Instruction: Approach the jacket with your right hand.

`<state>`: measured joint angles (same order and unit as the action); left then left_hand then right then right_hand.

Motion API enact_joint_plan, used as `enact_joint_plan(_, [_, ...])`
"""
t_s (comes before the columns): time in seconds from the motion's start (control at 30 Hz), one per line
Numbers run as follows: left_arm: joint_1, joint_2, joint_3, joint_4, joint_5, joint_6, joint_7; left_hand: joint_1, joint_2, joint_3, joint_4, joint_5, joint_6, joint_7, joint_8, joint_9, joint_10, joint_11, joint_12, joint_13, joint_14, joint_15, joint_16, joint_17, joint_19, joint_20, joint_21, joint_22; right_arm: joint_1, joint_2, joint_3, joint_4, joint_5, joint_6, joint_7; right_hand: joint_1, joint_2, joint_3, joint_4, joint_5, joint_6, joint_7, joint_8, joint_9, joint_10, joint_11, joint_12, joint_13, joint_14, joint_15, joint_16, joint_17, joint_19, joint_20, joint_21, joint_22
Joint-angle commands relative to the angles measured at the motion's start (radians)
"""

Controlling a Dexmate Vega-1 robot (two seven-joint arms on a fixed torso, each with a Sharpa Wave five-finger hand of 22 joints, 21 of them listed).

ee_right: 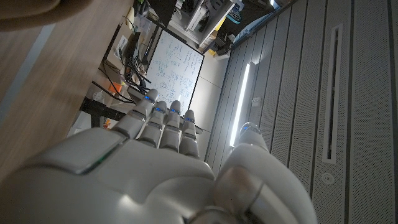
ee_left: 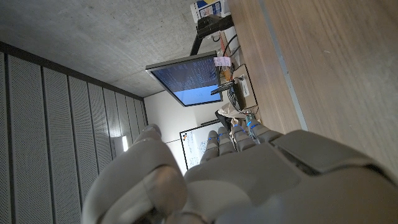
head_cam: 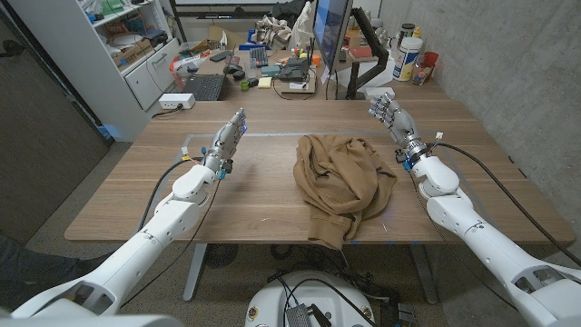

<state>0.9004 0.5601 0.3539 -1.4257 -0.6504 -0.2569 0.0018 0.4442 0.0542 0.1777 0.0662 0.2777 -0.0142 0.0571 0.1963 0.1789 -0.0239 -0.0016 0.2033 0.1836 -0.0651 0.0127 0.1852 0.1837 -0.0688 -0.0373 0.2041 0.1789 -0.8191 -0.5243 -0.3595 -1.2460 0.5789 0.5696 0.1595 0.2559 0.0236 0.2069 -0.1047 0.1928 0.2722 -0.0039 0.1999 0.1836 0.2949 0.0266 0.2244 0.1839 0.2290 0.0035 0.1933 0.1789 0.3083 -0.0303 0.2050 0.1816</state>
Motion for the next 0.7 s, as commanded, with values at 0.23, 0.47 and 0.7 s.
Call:
enact_joint_plan(0.23, [-0.001,0.002,-0.004,0.005,-0.006,-0.004,-0.011,0.011,0.004,-0.003,0.002,-0.004,-0.001,0.000,0.002,0.006,-0.001,-0.005,0.002,0.005,-0.002,0.002,0.005,0.003,-0.012,-0.015,0.000,0.003,-0.017,-0.020,0.003,-0.050,-0.055,0.042,-0.033,0.001,-0.006,-0.004,-0.001,0.006,0.011,-0.010,0.005,0.006,0.016,-0.003,0.008,0.004,0.013,-0.001,0.003,0.005,0.010,-0.001,0.008,0.002])
enact_joint_plan(0.47, [-0.005,0.001,-0.006,0.015,-0.011,-0.007,-0.019,0.011,0.004,-0.003,0.002,-0.004,0.000,-0.001,0.002,0.006,0.000,-0.004,0.002,0.005,-0.002,0.003,0.004,0.003,-0.014,-0.012,-0.001,0.003,-0.018,-0.018,0.001,-0.057,-0.066,0.053,-0.040,0.001,-0.007,-0.005,-0.001,0.007,0.014,-0.012,0.005,0.006,0.021,-0.002,0.009,0.004,0.015,-0.002,0.002,0.005,0.011,-0.001,0.007,0.002])
enact_joint_plan(0.7, [-0.008,0.001,-0.009,0.022,-0.016,-0.007,-0.020,0.011,0.005,-0.004,0.002,-0.004,0.000,-0.004,0.002,0.006,-0.001,-0.005,0.002,0.005,-0.002,0.003,0.004,0.003,-0.014,-0.012,-0.001,0.003,-0.012,-0.012,-0.004,-0.050,-0.075,0.076,-0.032,0.001,-0.007,-0.005,-0.001,0.008,0.016,-0.013,0.005,0.006,0.023,-0.003,0.009,0.004,0.014,-0.001,0.001,0.005,0.012,-0.001,0.007,0.002])
